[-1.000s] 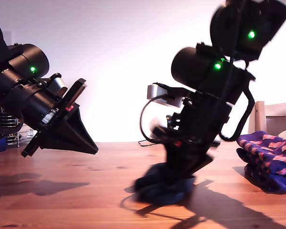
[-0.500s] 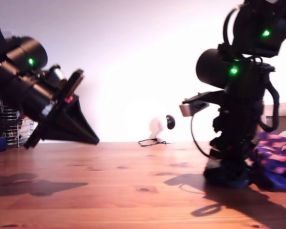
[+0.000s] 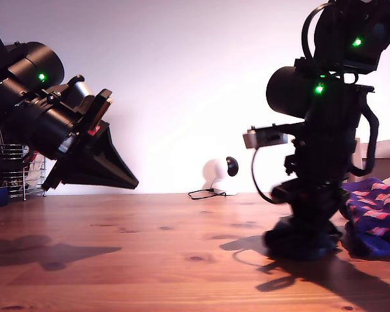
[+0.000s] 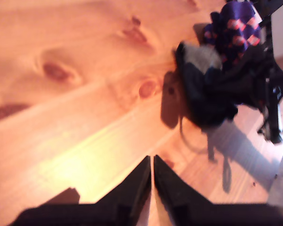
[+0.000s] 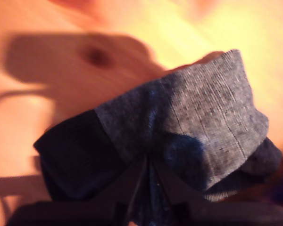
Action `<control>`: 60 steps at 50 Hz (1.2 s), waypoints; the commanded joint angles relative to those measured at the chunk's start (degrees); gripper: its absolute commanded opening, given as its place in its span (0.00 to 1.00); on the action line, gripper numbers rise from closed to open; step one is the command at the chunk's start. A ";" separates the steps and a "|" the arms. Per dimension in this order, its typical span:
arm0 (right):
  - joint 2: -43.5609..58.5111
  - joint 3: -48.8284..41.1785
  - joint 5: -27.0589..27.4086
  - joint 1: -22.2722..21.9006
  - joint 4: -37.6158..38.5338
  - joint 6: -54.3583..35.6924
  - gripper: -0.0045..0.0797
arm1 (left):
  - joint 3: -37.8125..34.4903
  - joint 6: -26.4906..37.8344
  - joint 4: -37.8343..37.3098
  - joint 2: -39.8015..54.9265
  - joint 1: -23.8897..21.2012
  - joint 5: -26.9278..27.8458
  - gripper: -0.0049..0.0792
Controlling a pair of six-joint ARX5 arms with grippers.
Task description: Fold the socks in front of you. After folding them, place them to the right side.
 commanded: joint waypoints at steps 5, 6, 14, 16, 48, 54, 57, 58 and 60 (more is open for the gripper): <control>-7.74 0.22 -1.77 0.48 1.27 1.88 0.04 | -0.13 2.64 1.20 -3.21 -0.13 -1.68 0.03; -8.35 0.22 -1.84 0.48 1.33 2.19 0.04 | -0.13 2.89 1.25 -3.45 -0.24 -1.97 0.03; -11.61 0.22 -4.83 0.46 2.82 4.63 0.04 | -0.15 5.53 1.31 -5.64 -0.48 -4.31 0.03; -12.07 0.11 -5.46 0.48 3.45 5.51 0.04 | -0.15 6.29 1.05 -6.29 -0.50 -4.92 0.03; -30.56 -12.85 -6.45 2.43 19.34 12.00 0.04 | -3.80 12.22 2.08 -20.17 -2.43 -11.43 0.03; -37.29 -16.94 -7.26 3.74 22.49 12.52 0.04 | -7.21 12.17 5.79 -25.35 -3.96 -13.44 0.03; -40.92 -19.15 -8.81 4.46 24.90 13.00 0.04 | -9.29 12.04 7.56 -28.50 -5.01 -14.25 0.03; -42.71 -19.89 -9.16 4.74 25.77 12.98 0.04 | -9.97 11.78 8.04 -29.64 -5.44 -14.67 0.03; -45.57 -21.35 -9.70 5.35 28.04 12.98 0.04 | -11.34 11.45 9.14 -31.61 -6.36 -15.93 0.03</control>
